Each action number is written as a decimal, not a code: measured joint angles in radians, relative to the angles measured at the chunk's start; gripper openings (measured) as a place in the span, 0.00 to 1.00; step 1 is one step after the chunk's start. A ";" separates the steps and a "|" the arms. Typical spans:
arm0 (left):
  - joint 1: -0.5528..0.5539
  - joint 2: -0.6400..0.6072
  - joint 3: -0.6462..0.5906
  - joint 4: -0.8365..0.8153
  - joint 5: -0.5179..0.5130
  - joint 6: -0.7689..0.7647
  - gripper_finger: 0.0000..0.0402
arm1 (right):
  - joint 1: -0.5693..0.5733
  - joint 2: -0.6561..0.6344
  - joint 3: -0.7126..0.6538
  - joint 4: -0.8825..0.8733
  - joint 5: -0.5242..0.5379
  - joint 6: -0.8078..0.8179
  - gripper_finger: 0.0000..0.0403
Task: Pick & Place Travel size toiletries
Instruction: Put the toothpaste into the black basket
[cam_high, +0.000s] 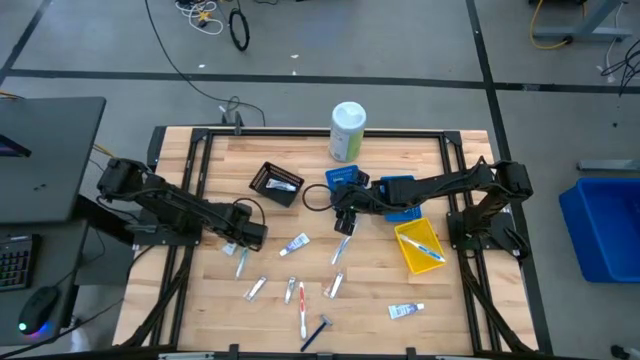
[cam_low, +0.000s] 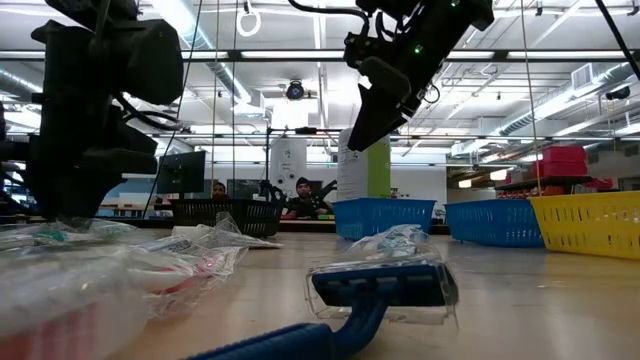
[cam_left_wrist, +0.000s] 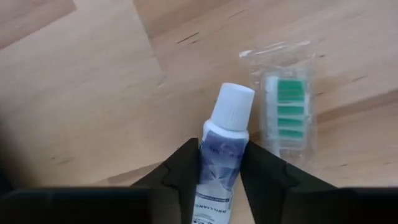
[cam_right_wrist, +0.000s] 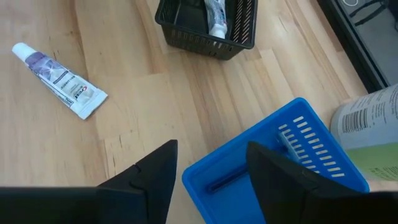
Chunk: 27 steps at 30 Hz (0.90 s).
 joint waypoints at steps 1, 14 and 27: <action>0.000 0.000 0.000 0.000 -0.011 0.000 0.27 | 0.000 0.000 0.000 0.000 0.000 0.000 0.49; 0.099 0.000 0.192 -0.064 -0.216 0.288 0.20 | 0.000 0.000 0.000 0.000 0.000 0.000 0.47; 0.306 0.000 0.386 0.232 -0.144 1.371 0.20 | 0.000 0.000 0.000 0.000 0.000 0.000 0.51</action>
